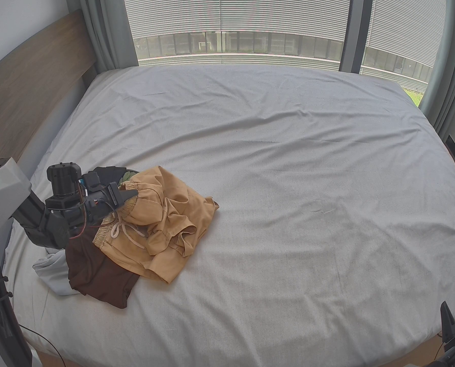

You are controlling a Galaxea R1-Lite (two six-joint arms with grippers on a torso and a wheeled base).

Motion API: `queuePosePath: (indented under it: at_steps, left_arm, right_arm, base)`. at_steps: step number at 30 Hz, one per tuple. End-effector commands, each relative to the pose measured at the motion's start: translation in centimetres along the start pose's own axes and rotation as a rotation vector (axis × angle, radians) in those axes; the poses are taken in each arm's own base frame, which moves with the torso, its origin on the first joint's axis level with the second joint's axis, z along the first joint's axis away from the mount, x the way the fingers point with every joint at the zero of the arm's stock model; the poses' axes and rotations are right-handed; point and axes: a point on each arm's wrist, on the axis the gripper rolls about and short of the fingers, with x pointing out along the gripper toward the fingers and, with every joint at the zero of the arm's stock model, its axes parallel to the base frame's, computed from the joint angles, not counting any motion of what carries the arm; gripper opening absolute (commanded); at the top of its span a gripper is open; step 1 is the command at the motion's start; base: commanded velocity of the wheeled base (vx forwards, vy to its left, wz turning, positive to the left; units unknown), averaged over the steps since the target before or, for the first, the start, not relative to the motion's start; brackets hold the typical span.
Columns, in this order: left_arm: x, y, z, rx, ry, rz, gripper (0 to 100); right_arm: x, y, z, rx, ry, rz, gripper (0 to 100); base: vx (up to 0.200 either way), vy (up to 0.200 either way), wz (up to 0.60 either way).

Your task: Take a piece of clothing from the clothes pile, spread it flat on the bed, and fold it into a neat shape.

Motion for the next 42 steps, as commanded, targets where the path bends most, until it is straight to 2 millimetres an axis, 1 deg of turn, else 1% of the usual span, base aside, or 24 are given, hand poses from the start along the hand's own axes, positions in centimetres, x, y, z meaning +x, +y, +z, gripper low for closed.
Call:
queuePosePath:
  at_steps: [1,2,4,15,17,21,23,29,34,36,37,42]
  left_arm:
    - [-3.5,-6.0,2.3,-0.139,-0.09,-0.125,0]
    - [-3.8,-6.6,2.4,-0.157,-0.093,-0.139,0]
    - [-4.3,-7.2,2.5,-0.173,-0.094,-0.15,0]
    - [-4.6,-6.8,1.4,-0.253,-0.063,-0.139,0]
    - [-4.7,-7.0,1.1,-0.315,-0.05,-0.141,0]
    - [-4.7,-7.2,1.1,-0.363,-0.046,-0.146,0]
    - [-5.1,-7.4,0.9,-0.4,-0.038,-0.149,0]
    - [-5.0,-8.0,0.7,-0.469,-0.033,-0.183,0]
    - [-5.5,-9.2,0.3,-0.513,-0.033,-0.232,0]
    - [-5.5,-9.9,-0.3,-0.517,-0.013,-0.251,0]
    - [-5.6,-10.7,-0.8,-0.509,-0.001,-0.267,0]
    - [-5.7,-11.9,-1.7,-0.492,0.016,-0.301,0]
  right_arm:
    - [0.1,0.0,-0.5,0.0,0.01,0.0,100]
    - [0.1,0.0,-0.5,0.0,0.01,0.0,100]
    - [0.1,0.0,-0.5,0.0,0.01,-0.002,100]
    - [0.1,0.0,-0.5,0.0,0.01,0.0,100]
    - [0.1,0.0,-0.5,0.0,0.01,-0.002,100]
    - [0.1,0.0,-0.5,0.0,0.01,-0.002,100]
    - [0.1,0.0,-0.5,0.0,0.01,-0.002,100]
    - [0.1,0.0,-0.5,0.0,0.01,-0.002,100]
    - [0.1,0.0,-0.5,0.0,0.01,-0.002,100]
    - [0.1,0.0,-0.5,0.0,0.01,-0.002,100]
    - [0.1,0.0,-0.5,0.0,0.01,0.0,100]
    - [0.1,0.0,-0.5,0.0,0.01,0.0,100]
  base:
    - [0.0,0.0,0.0]
    - [0.0,0.0,0.0]
    - [0.0,0.0,0.0]
    - [0.0,0.0,0.0]
    - [0.0,0.0,0.0]
    - [0.0,0.0,0.0]
    - [0.0,0.0,0.0]
    - [0.0,0.0,0.0]
    - [0.0,0.0,0.0]
    - [0.0,0.0,0.0]
    - [0.0,0.0,0.0]
    - [0.0,0.0,0.0]
